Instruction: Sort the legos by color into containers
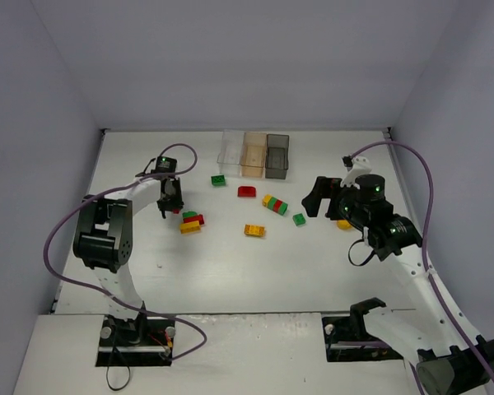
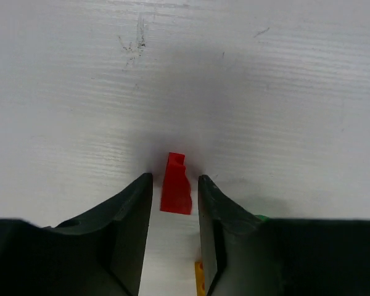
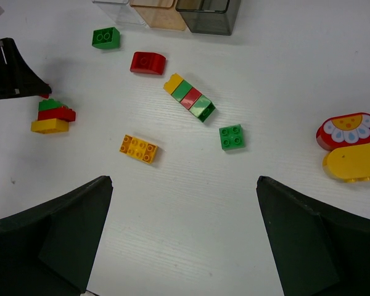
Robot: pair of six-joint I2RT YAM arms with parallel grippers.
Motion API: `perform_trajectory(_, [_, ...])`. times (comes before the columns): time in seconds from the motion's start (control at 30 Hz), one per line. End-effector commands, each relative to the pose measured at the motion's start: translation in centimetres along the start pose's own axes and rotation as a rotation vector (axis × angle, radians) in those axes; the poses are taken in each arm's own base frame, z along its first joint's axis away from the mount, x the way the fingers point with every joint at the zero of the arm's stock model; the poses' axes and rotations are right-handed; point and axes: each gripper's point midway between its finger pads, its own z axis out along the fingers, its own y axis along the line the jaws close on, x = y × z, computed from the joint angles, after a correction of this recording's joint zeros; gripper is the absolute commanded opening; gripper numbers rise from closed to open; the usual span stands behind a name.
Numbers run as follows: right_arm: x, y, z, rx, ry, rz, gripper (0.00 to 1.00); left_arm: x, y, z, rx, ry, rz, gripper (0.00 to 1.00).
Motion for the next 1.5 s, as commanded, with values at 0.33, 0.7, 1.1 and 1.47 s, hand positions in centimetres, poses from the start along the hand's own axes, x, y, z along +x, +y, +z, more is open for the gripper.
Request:
perform_trajectory(0.33, [-0.7, -0.2, -0.3, 0.015, -0.04, -0.031, 1.0, -9.8, -5.6, -7.5, 0.202, -0.262, 0.006, 0.0])
perform_trajectory(0.7, [-1.3, 0.0, -1.3, 0.011, -0.076, -0.016, 1.0, -20.2, -17.0, -12.2, 0.395, -0.548, 0.07, 0.0])
perform_trajectory(1.1, [-0.8, 0.3, -2.6, -0.01, -0.088, 0.0, 1.0, -22.3, -21.3, -5.6, 0.391, -0.532, 0.128, 0.21])
perform_trajectory(1.47, [-0.9, 0.4, -3.0, -0.01, -0.095, 0.0, 1.0, -21.2, -21.4, -9.1, 0.395, -0.538, 0.18, 0.59])
